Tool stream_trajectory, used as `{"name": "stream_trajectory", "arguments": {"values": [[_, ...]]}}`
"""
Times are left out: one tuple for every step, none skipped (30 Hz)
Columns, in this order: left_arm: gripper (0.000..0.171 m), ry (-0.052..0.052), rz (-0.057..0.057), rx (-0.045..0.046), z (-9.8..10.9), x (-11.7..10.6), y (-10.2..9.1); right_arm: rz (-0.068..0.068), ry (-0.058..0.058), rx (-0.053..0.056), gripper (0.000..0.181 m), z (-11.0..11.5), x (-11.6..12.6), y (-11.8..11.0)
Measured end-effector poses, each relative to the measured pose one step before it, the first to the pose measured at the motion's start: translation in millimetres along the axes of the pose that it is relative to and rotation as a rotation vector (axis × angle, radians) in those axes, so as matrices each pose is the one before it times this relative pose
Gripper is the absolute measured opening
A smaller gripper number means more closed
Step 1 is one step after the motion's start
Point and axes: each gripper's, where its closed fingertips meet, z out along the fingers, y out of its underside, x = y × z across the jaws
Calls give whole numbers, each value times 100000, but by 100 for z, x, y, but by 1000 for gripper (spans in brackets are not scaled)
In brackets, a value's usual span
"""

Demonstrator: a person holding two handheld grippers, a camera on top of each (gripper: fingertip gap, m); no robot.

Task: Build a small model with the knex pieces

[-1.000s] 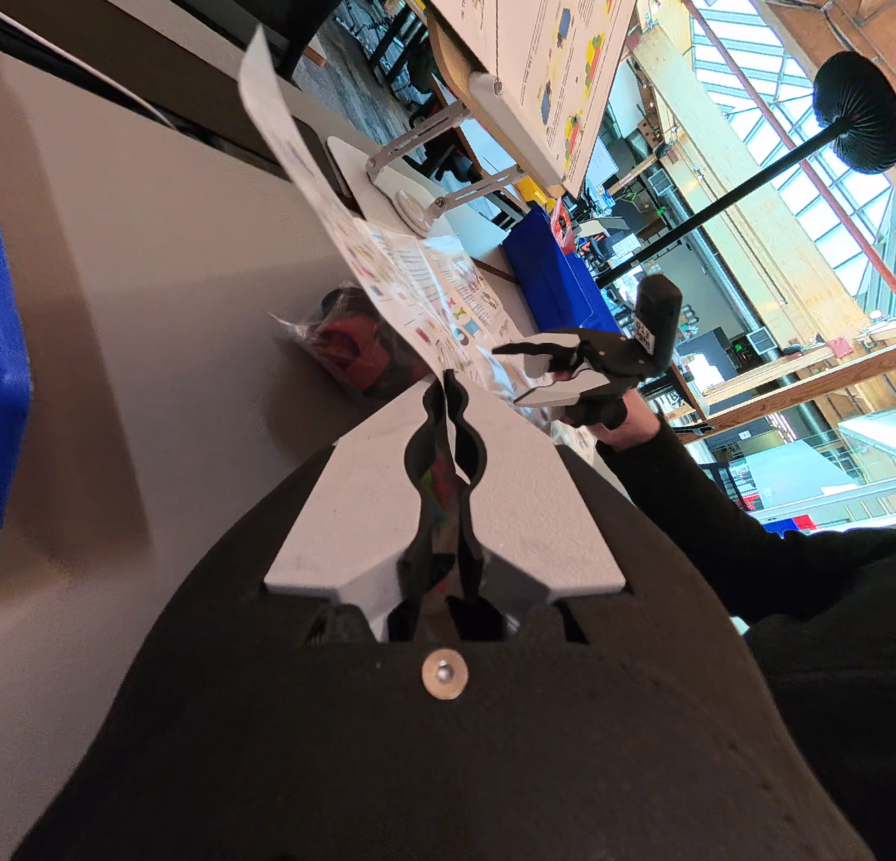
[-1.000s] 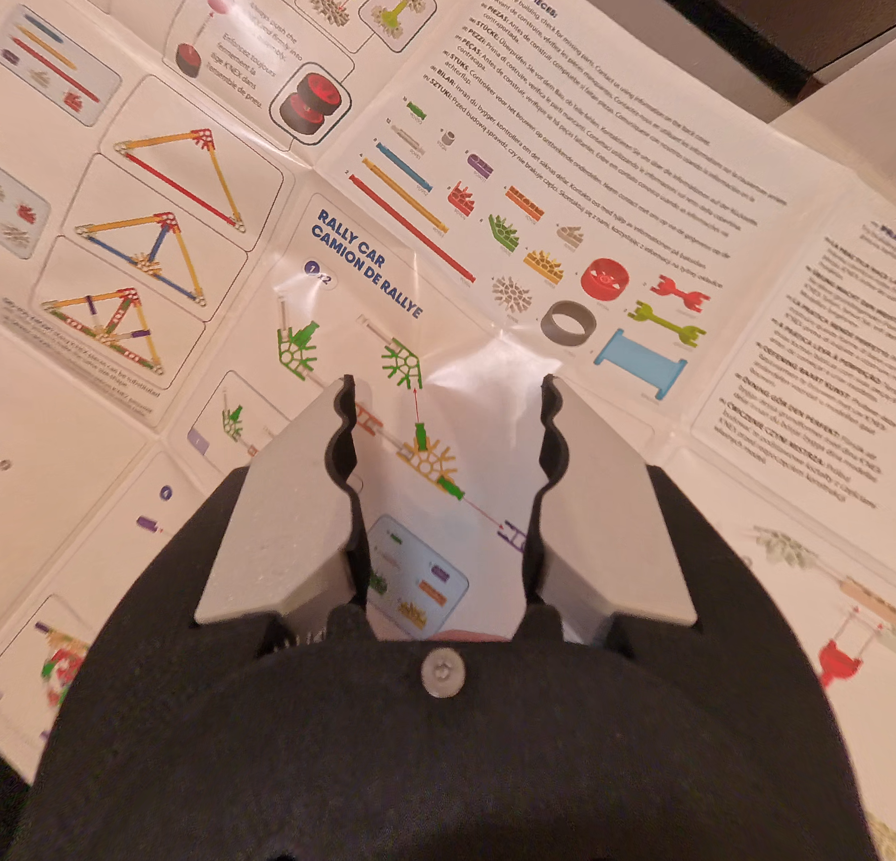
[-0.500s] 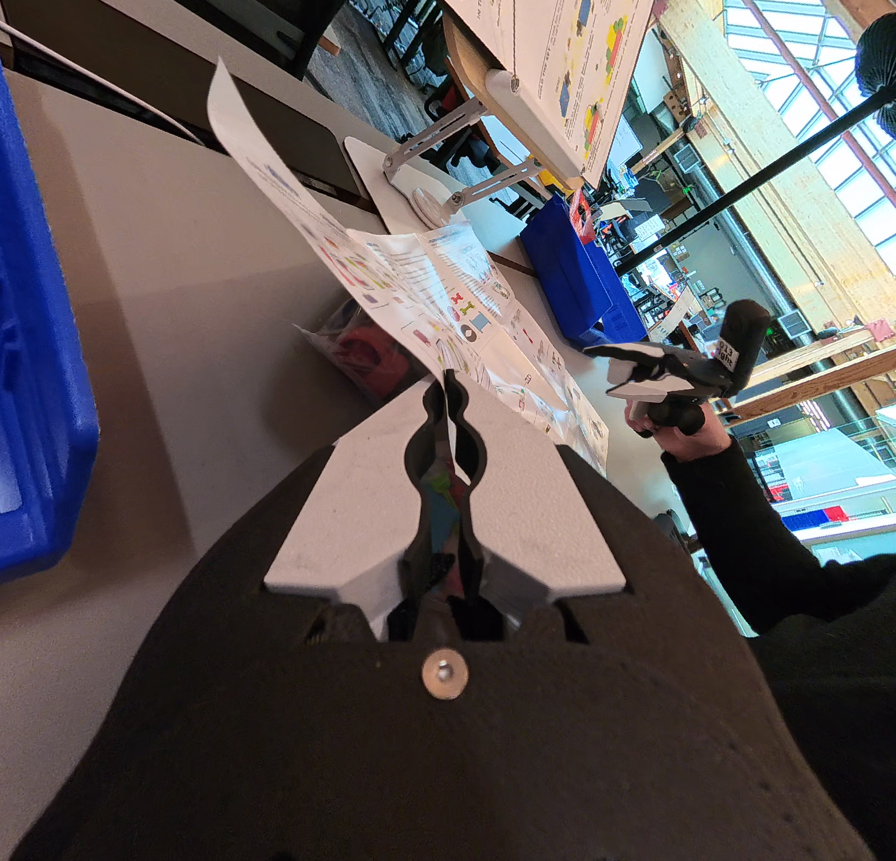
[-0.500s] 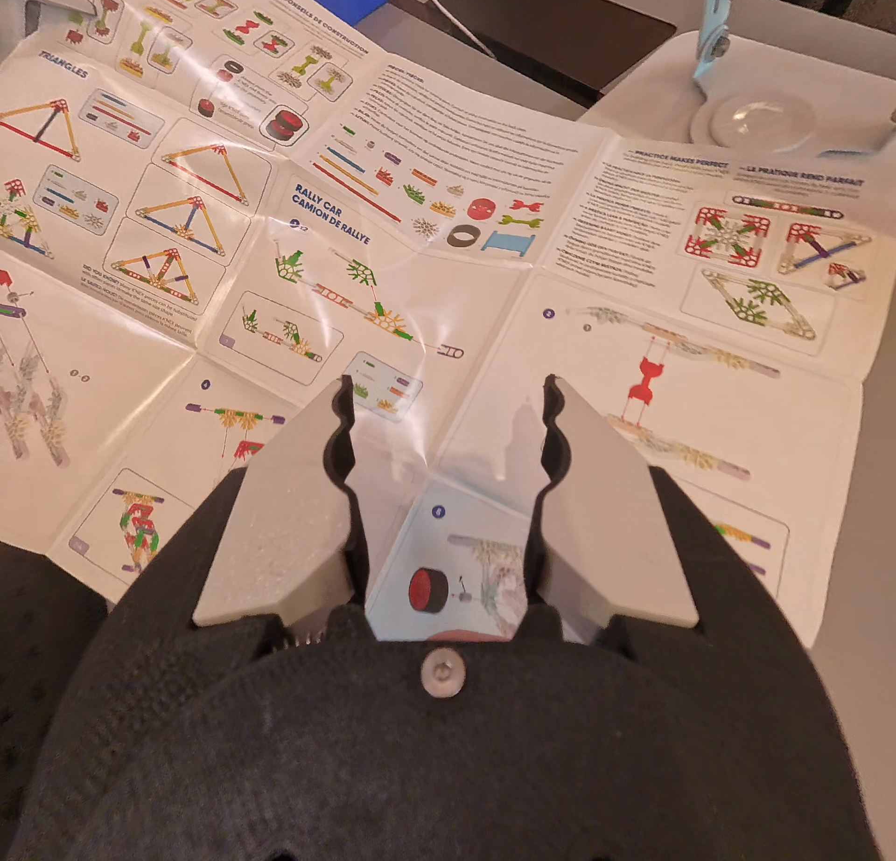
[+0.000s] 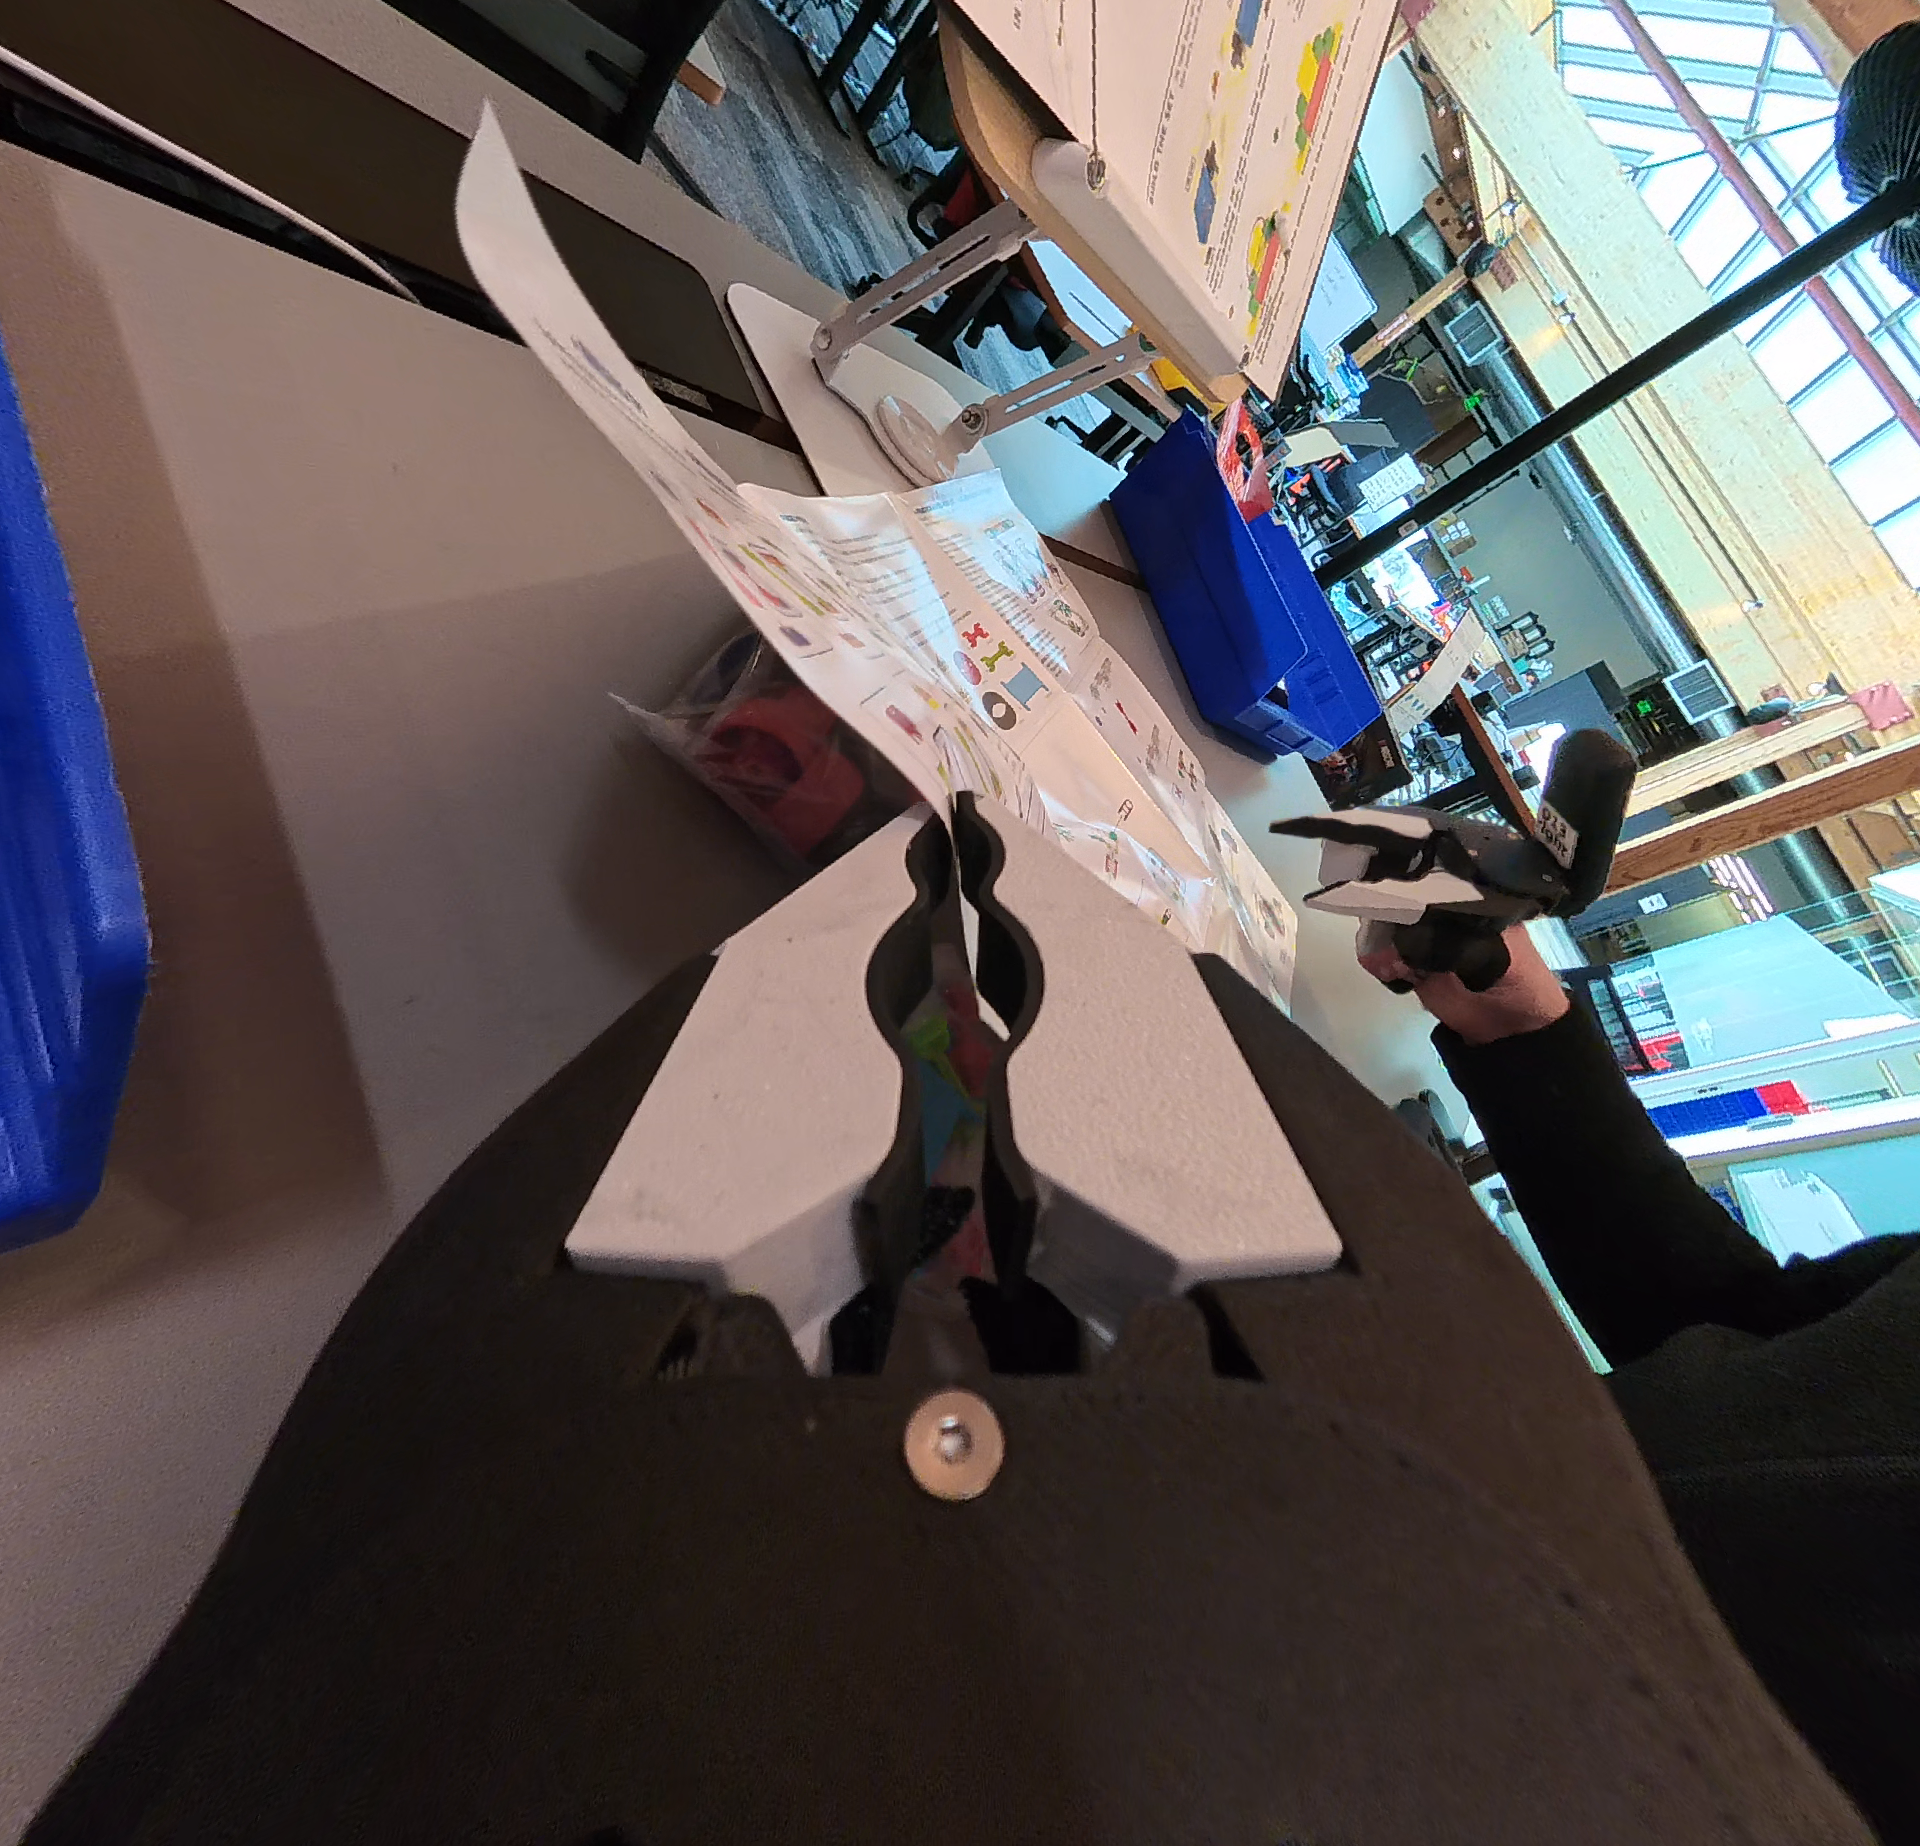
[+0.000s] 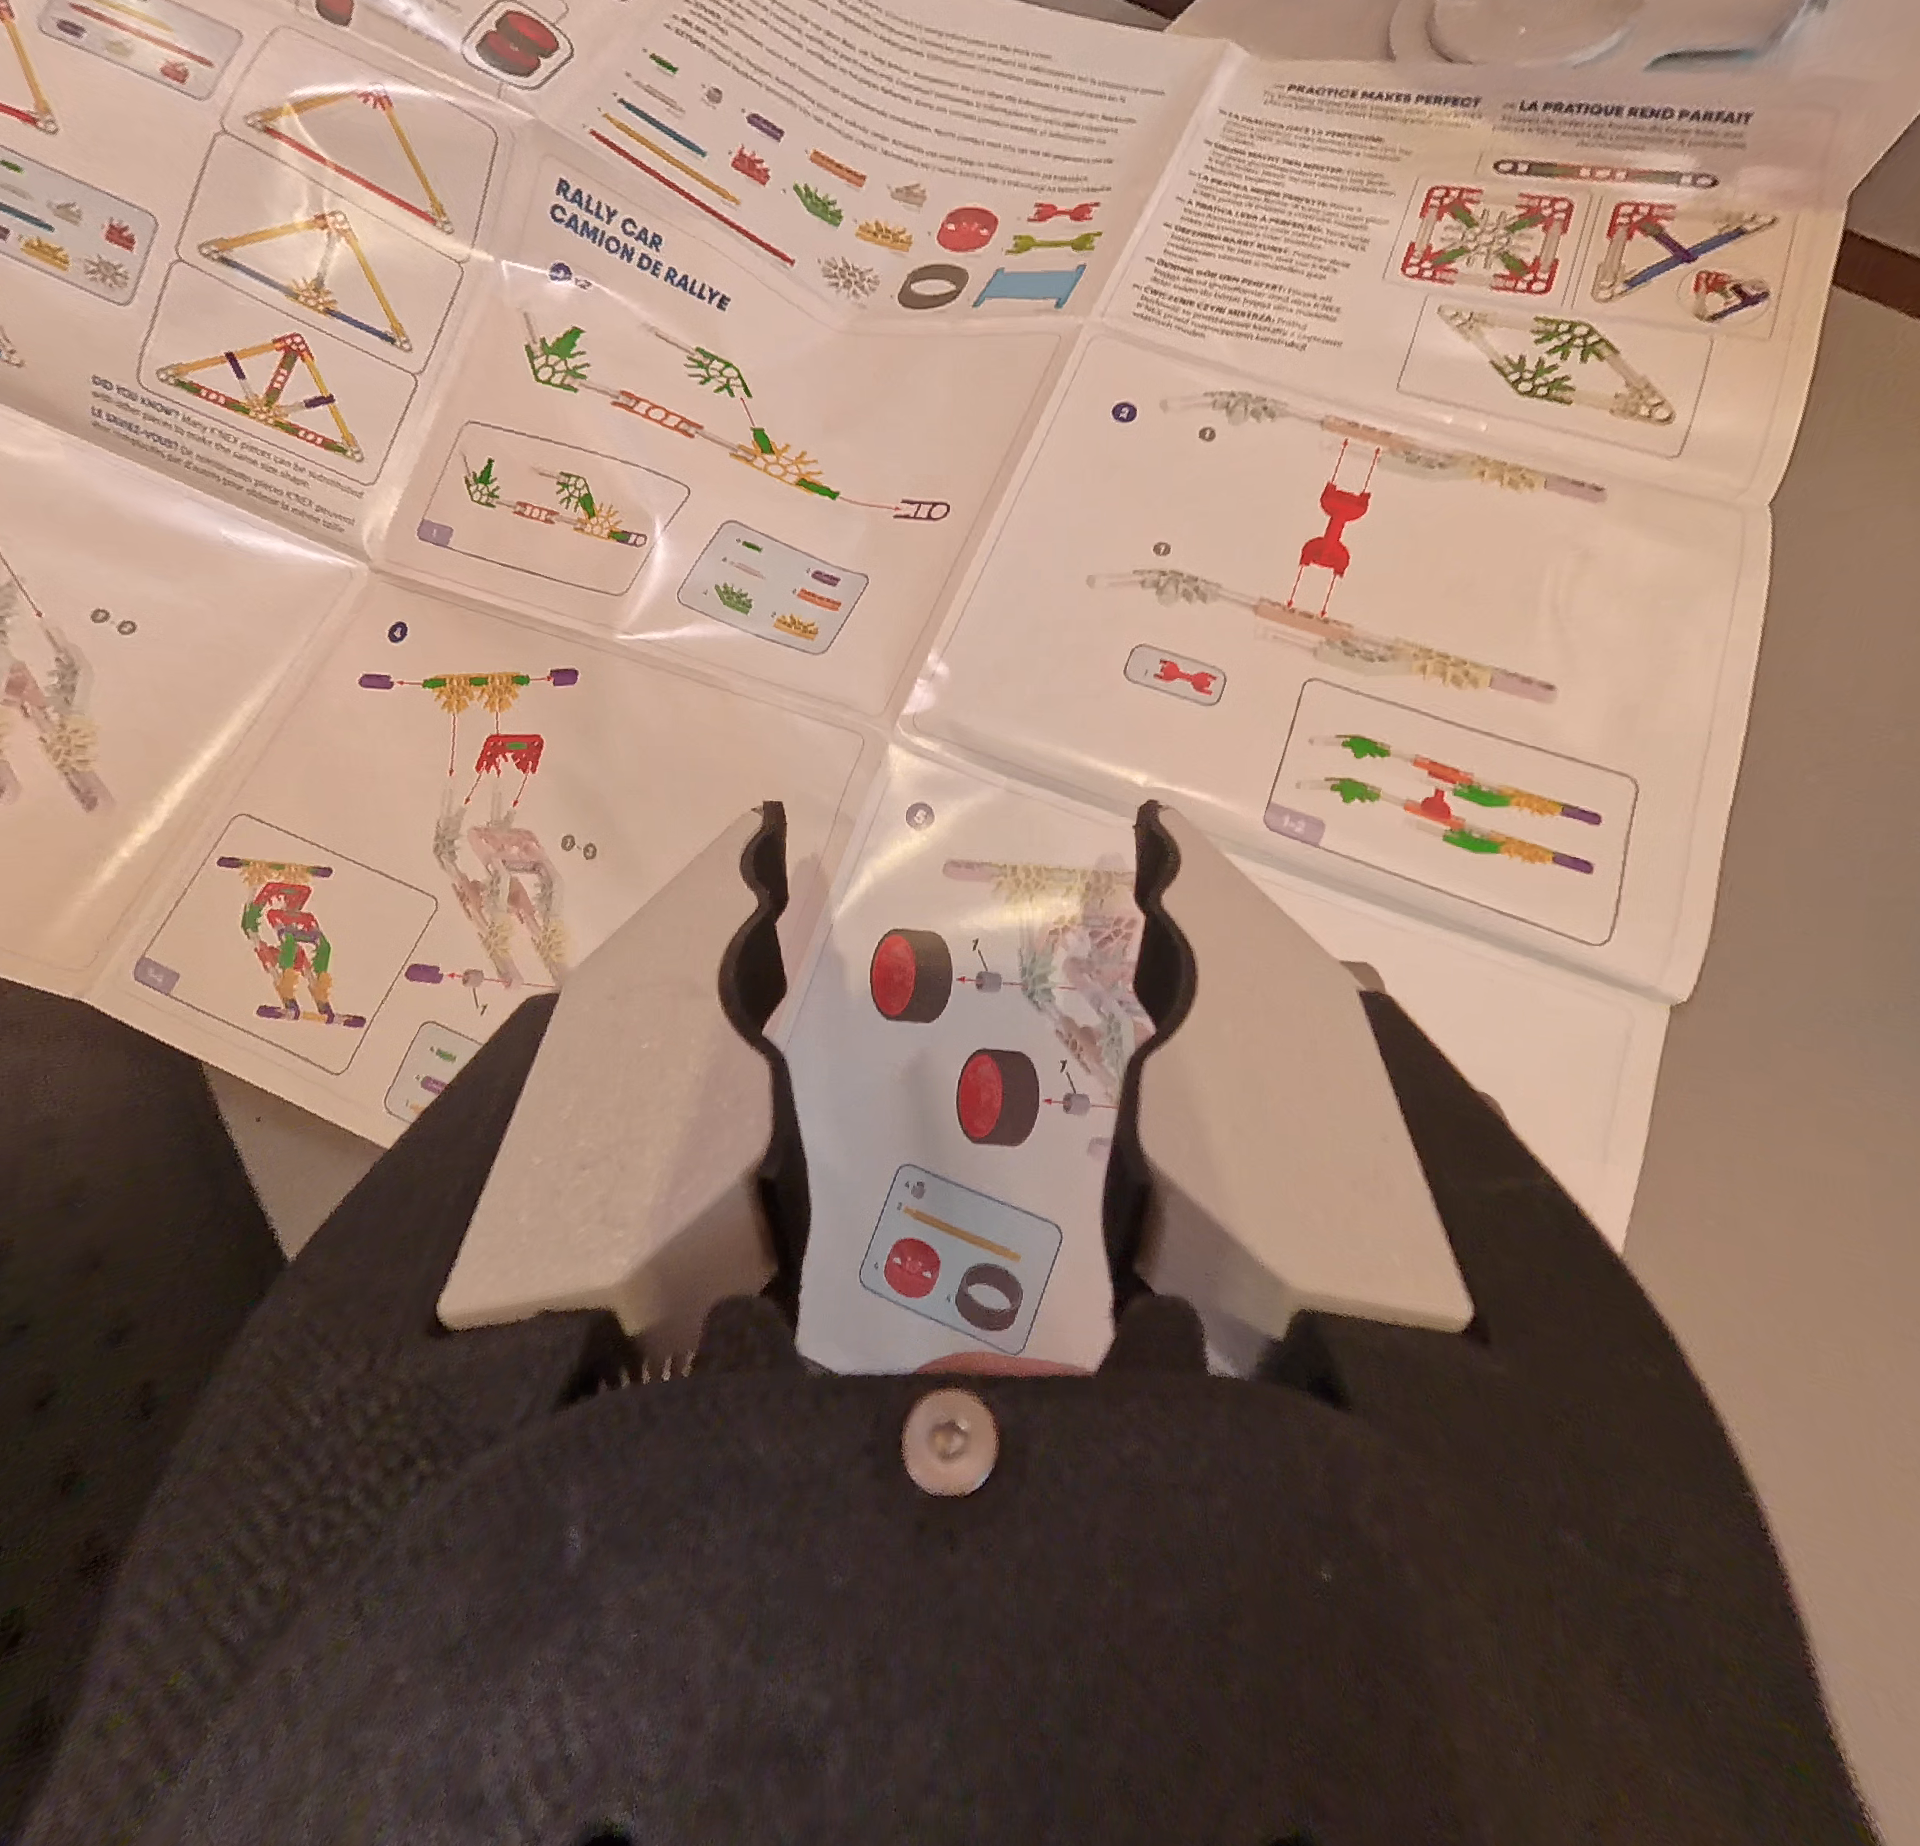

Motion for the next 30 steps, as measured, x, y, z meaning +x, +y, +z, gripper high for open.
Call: {"name": "stream_trajectory", "arguments": {"values": [[0,-134,-74,-71,3,-14,22,-233,-575,-492,64,85,-210,244],[0,31,-135,58,7,7,-1,-774,-608,-438,62,132,-288,217],[0,46,-53,71,8,24,-12,-1188,-576,-524,60,171,-332,158],[0,-24,10,66,18,23,-1,-1417,-588,-812,57,212,-340,202],[0,-13,-12,-11,29,24,15,-1448,-547,-632,51,327,-321,72],[0,-12,13,-21,44,20,23,-1007,-620,-644,47,430,-268,27],[0,-40,34,-74,54,19,29,-596,-595,-1405,45,380,-292,337],[0,-67,72,-155,48,11,24,-798,-117,-2194,45,452,-200,474],[0,-98,181,-41,37,10,12,-1283,431,-3062,40,460,-89,612],[0,-108,200,37,27,-13,-14,-1670,357,-3621,35,449,-111,702],[0,-73,299,-177,17,-8,21,-1682,-159,-3565,31,487,-227,716],[0,-252,498,38,3,-70,-5,-1231,-337,-3967,25,446,-220,762],[0,-146,401,259,-14,-85,-31,-1090,195,-1714,18,325,-174,399],[0,-185,126,253,-49,-122,-22,-699,-3,1357,10,112,-204,-138],[0,-322,-3,355,-57,-171,-25,444,-1352,-441,8,94,-318,51],[0,-477,-127,196,-57,-212,25,412,-977,-302,2,20,-227,66],[0,-295,-85,288,-60,-201,19,239,-62,69,1,4,-85,3],[0,9,-288,359,-58,-138,2,371,-52,-31,0,28,-59,-27],[0,-40,-380,362,-47,-127,-7,540,-345,-109,0,23,-107,-33],[0,-189,-179,286,-53,-121,-14,387,-484,-108,0,41,-140,-34],[0,-155,56,160,-41,-68,-29,-73,-570,-53,0,52,-178,-21],[0,-161,118,22,-56,-62,-40,-189,-557,-5,0,47,-173,-48],[0,-304,257,-26,-49,-62,-67,178,-495,17,0,16,-165,-80],[0,-343,327,-104,-57,-68,-80,327,-598,33,0,61,-199,-37],[0,-141,321,-327,-44,-39,-60,33,-864,-16,0,110,-255,-35],[0,-263,422,-276,-46,-50,-81,-198,-665,-62,0,122,-284,-25],[0,-336,222,-170,-40,-84,-102,-199,-319,-74,0,125,-294,-10],[0,-288,226,-14,-51,-81,-117,-92,-584,-129,0,127,-369,30],[0,-165,128,89,-49,-65,-136,73,-628,-86,0,128,-296,66],[0,-28,26,140,-47,-52,-141,201,-25,85,0,159,-118,-56]]}}
